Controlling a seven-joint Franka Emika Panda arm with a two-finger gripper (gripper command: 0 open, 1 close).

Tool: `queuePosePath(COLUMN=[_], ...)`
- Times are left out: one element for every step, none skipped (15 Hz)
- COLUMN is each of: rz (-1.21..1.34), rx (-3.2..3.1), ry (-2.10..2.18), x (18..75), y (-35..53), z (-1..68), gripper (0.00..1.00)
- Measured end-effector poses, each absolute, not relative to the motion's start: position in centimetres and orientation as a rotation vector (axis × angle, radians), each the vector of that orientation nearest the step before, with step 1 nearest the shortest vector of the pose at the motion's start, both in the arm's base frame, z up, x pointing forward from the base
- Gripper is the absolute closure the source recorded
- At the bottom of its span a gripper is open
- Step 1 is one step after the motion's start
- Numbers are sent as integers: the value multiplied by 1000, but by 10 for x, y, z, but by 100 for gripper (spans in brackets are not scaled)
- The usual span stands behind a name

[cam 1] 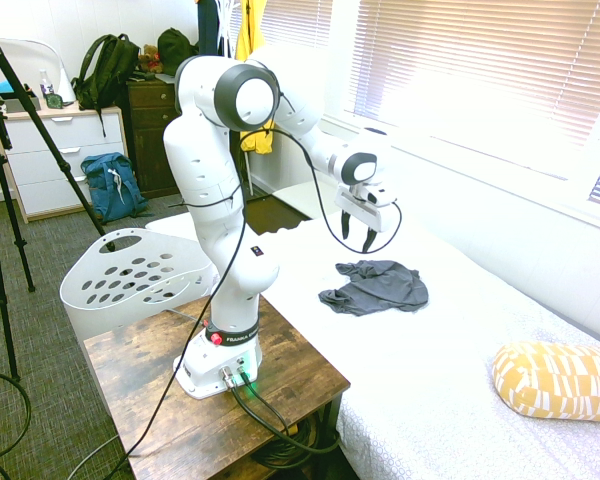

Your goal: Put my clothes in the laundry bag

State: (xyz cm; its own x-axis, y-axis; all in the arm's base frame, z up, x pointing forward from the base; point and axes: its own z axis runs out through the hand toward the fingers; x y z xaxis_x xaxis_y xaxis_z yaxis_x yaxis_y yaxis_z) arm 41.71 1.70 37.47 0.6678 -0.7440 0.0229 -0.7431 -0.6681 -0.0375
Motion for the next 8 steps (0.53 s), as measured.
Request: queuePosePath(rz=[-55, -52, -52, -58, -68, -86, -104, -123], rx=[-2847, -2852, -2854, -2853, -2851, -2850, -2851, -2851], ry=[1268, 1264, 1259, 1255, 1248, 1234, 1211, 1186], x=[417, 417, 418, 421, 425, 431, 440, 450], y=[17, 19, 20, 21, 23, 26, 35, 48], z=[374, 373, 370, 367, 365, 364, 363, 362], gripper=[0, 0, 0, 0, 0, 0, 0, 0])
